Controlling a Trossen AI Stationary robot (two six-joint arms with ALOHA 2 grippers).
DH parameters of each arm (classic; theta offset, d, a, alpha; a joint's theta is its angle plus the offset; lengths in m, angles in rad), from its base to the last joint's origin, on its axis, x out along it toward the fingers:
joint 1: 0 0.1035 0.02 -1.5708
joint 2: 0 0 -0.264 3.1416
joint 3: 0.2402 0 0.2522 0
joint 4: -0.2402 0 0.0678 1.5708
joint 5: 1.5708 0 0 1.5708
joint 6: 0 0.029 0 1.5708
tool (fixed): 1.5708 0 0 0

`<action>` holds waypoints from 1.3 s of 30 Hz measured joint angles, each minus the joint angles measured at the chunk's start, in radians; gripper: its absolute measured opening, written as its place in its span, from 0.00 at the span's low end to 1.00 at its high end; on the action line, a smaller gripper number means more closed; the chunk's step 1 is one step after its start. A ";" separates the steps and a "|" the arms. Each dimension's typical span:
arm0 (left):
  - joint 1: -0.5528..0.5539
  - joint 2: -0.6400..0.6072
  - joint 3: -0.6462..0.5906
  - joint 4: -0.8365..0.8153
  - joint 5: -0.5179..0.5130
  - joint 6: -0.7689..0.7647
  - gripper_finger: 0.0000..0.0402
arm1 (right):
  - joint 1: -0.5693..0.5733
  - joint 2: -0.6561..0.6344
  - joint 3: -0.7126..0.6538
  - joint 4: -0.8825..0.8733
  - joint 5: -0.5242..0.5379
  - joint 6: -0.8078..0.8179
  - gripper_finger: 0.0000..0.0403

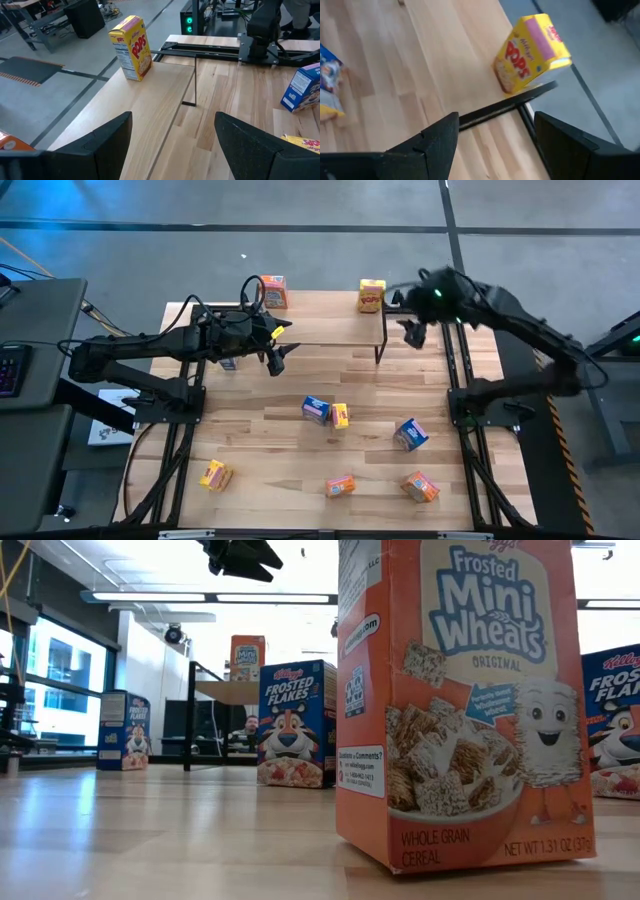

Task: Stack cereal on shelf
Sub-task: Put the middle blue cereal box on the shelf

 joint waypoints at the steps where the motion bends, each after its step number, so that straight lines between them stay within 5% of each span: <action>1: 0.000 0.000 0.000 0.000 0.000 0.000 0.68 | 0.013 -0.048 -0.060 0.044 0.000 0.016 0.63; 24: 0.000 0.000 0.000 0.000 0.000 0.000 0.68 | 0.294 -0.773 -1.019 0.879 0.008 0.347 0.63; 39: 0.000 0.000 0.000 0.000 0.000 0.000 0.68 | 0.353 -0.968 -1.356 1.235 0.004 0.348 0.63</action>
